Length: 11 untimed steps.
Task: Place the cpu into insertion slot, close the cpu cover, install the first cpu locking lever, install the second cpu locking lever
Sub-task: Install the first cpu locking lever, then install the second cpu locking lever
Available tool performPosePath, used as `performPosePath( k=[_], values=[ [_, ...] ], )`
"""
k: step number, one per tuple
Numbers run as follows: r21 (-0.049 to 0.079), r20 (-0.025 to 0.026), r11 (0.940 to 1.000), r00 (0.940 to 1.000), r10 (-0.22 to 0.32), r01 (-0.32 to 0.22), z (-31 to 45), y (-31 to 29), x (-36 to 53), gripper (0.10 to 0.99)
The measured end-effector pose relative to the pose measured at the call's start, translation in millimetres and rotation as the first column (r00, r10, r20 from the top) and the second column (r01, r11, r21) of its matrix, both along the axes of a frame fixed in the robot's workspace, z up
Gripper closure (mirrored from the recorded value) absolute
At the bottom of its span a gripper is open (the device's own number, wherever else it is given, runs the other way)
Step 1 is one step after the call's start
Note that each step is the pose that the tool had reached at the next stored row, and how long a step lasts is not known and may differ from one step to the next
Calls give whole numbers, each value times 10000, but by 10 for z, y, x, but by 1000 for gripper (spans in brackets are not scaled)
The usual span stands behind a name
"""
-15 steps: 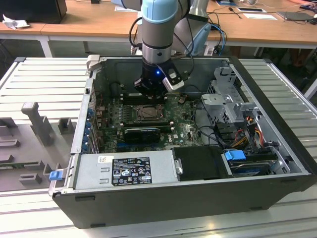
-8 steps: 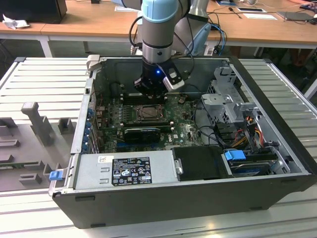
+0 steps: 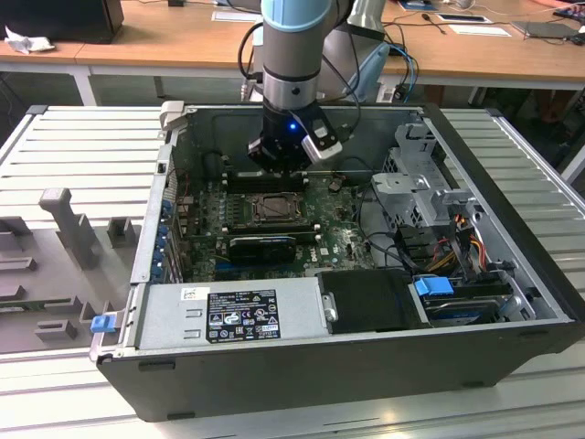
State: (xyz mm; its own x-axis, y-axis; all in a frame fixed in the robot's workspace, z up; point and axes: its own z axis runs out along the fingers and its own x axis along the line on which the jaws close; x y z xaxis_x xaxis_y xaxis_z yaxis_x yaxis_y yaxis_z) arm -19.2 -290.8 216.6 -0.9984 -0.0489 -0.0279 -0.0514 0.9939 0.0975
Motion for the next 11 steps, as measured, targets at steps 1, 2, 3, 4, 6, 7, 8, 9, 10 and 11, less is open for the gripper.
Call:
performPosePath(
  k=[1, 2, 3, 4, 6, 7, 8, 9, 10, 11],
  values=[
    [1, 0, 10000, 10000, 0, 0, 0, -4, 0, 980],
    [1, 0, 10000, 10000, 0, 0, 0, -9, 0, 980],
    [1, 0, 10000, 10000, -1, 1, 0, -12, 0, 980],
    [1, 0, 10000, 10000, -1, 1, 0, -15, 0, 980],
    [0, 0, 10000, 10000, -1, 1, 0, -20, 0, 980],
    [0, 0, 10000, 10000, -1, 1, 0, -21, 1, 980],
    [0, 0, 10000, 10000, -1, 1, 0, -23, 1, 980],
    [0, -1, 10000, 10000, 0, 0, 0, -26, 1, 980],
    [0, 0, 10000, 10000, 1, -1, 0, -33, 1, 980],
    [0, 0, 10000, 10000, 0, 0, 0, -41, 1, 980]
  ],
)
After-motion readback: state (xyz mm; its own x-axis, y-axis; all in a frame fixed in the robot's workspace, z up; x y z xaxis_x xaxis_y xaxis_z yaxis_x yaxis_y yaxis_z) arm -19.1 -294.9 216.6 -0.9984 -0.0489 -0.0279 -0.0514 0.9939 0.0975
